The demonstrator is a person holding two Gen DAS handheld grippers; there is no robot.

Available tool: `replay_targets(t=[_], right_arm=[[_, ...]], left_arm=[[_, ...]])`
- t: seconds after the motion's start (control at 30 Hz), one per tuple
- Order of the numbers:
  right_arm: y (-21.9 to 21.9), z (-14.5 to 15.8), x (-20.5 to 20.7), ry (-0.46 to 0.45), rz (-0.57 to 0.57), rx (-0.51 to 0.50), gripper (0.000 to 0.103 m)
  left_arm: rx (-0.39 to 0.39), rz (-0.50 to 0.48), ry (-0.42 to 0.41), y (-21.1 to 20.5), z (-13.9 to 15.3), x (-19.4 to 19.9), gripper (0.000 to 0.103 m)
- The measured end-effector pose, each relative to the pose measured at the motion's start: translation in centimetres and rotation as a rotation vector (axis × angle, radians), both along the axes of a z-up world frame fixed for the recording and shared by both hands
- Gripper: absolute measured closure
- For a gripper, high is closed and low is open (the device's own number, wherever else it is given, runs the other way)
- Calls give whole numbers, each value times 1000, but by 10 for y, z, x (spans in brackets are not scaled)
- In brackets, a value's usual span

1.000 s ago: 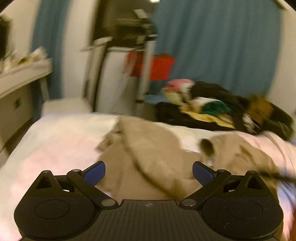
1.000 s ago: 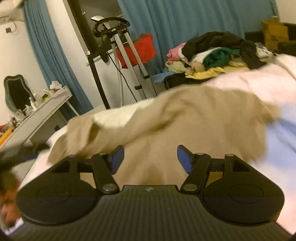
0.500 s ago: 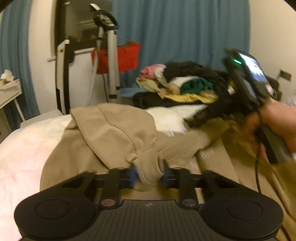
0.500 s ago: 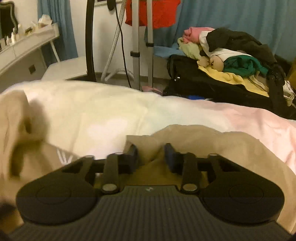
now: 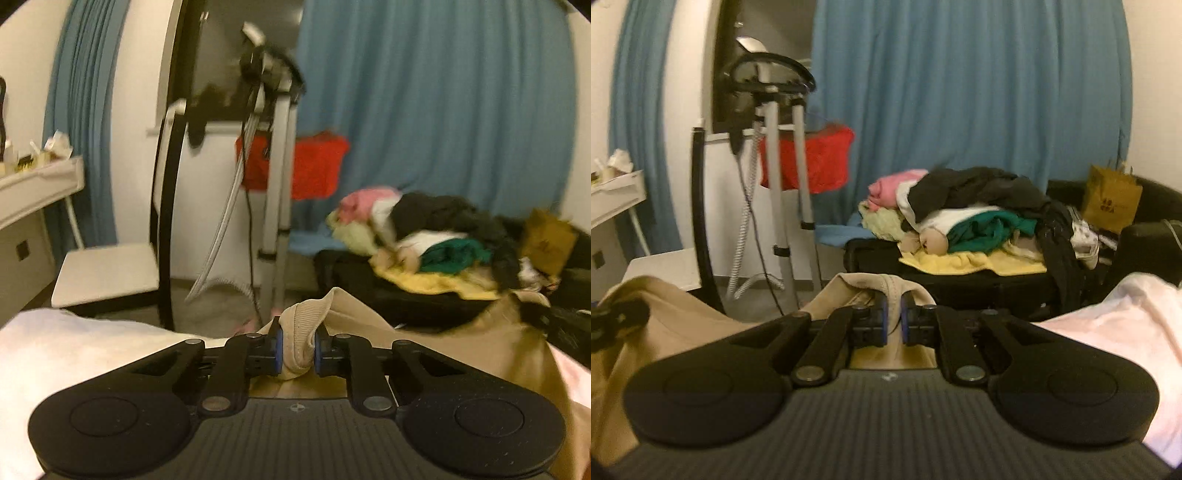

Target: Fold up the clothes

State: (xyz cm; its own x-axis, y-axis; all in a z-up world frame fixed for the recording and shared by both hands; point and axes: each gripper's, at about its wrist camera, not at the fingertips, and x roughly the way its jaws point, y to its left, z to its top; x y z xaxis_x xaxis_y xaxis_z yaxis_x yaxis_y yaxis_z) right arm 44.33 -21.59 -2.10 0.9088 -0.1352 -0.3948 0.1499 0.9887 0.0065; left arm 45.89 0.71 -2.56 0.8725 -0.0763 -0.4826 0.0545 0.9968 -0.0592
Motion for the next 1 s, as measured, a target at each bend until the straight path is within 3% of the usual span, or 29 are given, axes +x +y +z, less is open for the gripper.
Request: replay_targets(t=[0.1,0.17,0.2,0.27,0.33,0.43,0.6,0.77,1.0], right_arm=[[-4,-23,26,42,-17,16,93],[-9,-38,33,65,-18,37,91],[-11,-43,33,67,-12,51,90],[-12,-45,29,78,7,62,73],[-11,-44,21,87,27,76,28],[-11,-31,-6,56,52,100,20],[-13,-7,-68,9,39,165,20],[-12,9,-150,-3,1,188,20],[-18,17,-265,33,-33,302,20]], left_arm=[[21,59,89,-9,-20,37,76],[18,96,148,-5,-31,53,49],[9,116,168,0,-33,56,41],[-6,144,191,13,-31,55,20],[12,168,205,18,-18,43,19],[80,179,192,14,14,7,18],[124,130,124,-13,88,-116,12],[66,-21,107,-39,156,-268,6],[29,-182,85,-56,208,-447,5]])
